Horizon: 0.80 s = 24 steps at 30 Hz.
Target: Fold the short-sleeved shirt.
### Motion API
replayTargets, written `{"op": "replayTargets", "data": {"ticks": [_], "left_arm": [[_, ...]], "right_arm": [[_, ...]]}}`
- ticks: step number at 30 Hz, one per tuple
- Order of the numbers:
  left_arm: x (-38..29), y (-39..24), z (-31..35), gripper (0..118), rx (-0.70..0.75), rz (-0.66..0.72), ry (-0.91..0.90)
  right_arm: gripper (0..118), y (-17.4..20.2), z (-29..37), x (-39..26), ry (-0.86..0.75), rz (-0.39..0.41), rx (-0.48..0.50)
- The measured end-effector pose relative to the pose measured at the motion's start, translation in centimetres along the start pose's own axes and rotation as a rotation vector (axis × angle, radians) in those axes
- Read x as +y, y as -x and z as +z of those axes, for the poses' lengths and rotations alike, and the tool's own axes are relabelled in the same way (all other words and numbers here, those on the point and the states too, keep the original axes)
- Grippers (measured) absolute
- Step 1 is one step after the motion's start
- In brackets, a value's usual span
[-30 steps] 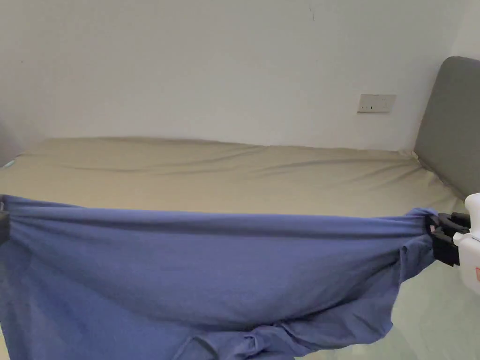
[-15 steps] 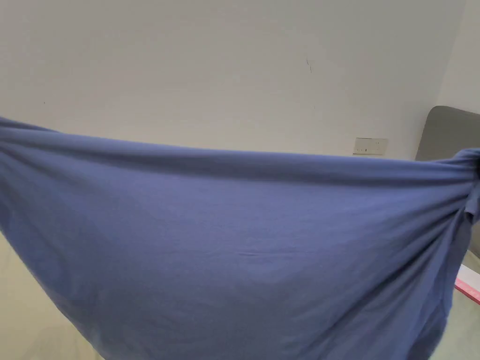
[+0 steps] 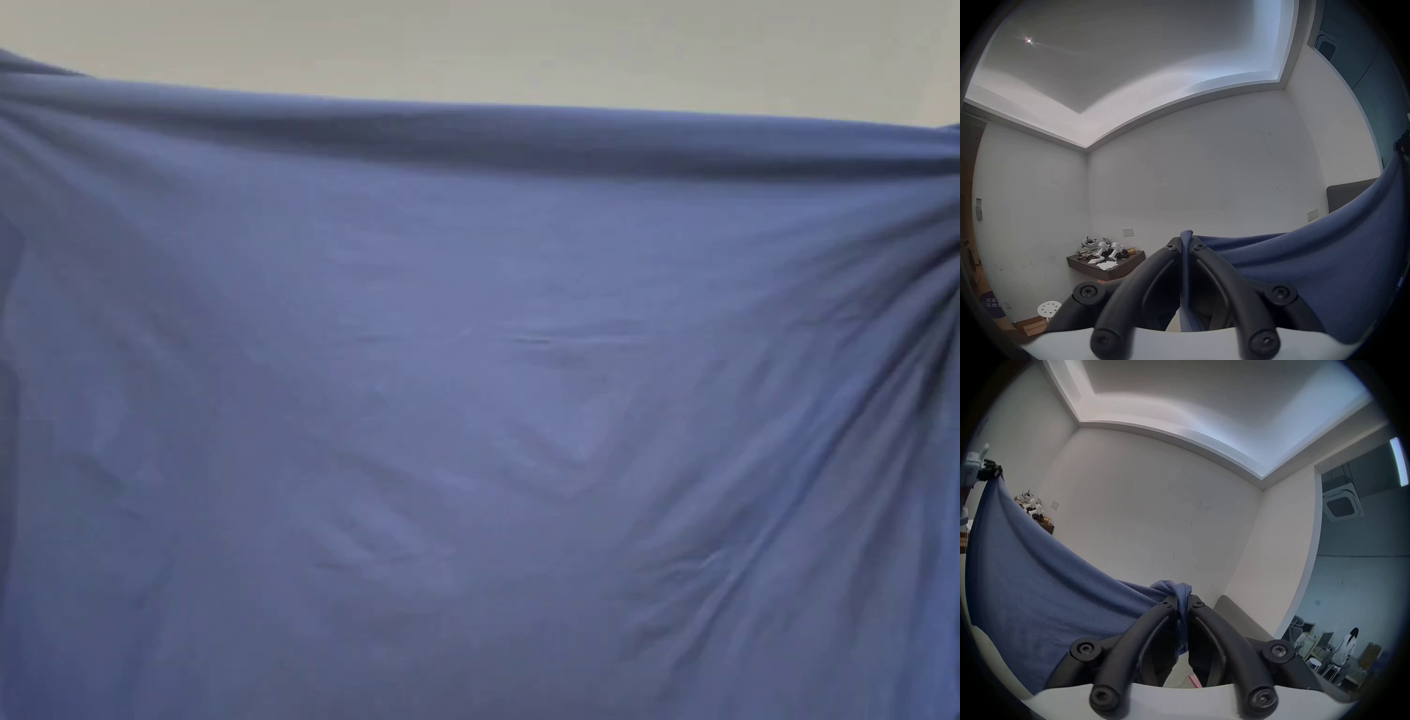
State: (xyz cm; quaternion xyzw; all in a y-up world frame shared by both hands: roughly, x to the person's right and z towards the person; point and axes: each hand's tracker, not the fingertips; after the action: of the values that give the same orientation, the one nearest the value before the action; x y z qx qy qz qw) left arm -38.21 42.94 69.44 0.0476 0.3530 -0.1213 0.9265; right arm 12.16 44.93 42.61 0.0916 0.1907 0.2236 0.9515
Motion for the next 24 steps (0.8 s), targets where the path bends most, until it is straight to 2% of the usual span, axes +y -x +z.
{"op": "replayTargets", "data": {"ticks": [7, 17, 24], "left_arm": [[0.4, -1.3, -7.8, 2, 0.008, -0.032, 0.034], [-2.3, -3.9, -19.4, 2, 0.014, -0.059, 0.133], [-5.0, -6.3, -27.0, 2, 0.032, -0.08, 0.15]], "right_arm": [[10, 0.9, -7.8, 0.9, 0.012, 0.064, -0.017], [10, 2.6, -20.1, -0.8, 0.077, 0.02, 0.059], [10, 5.8, -27.2, -2.4, 0.084, 0.111, 0.04]]}}
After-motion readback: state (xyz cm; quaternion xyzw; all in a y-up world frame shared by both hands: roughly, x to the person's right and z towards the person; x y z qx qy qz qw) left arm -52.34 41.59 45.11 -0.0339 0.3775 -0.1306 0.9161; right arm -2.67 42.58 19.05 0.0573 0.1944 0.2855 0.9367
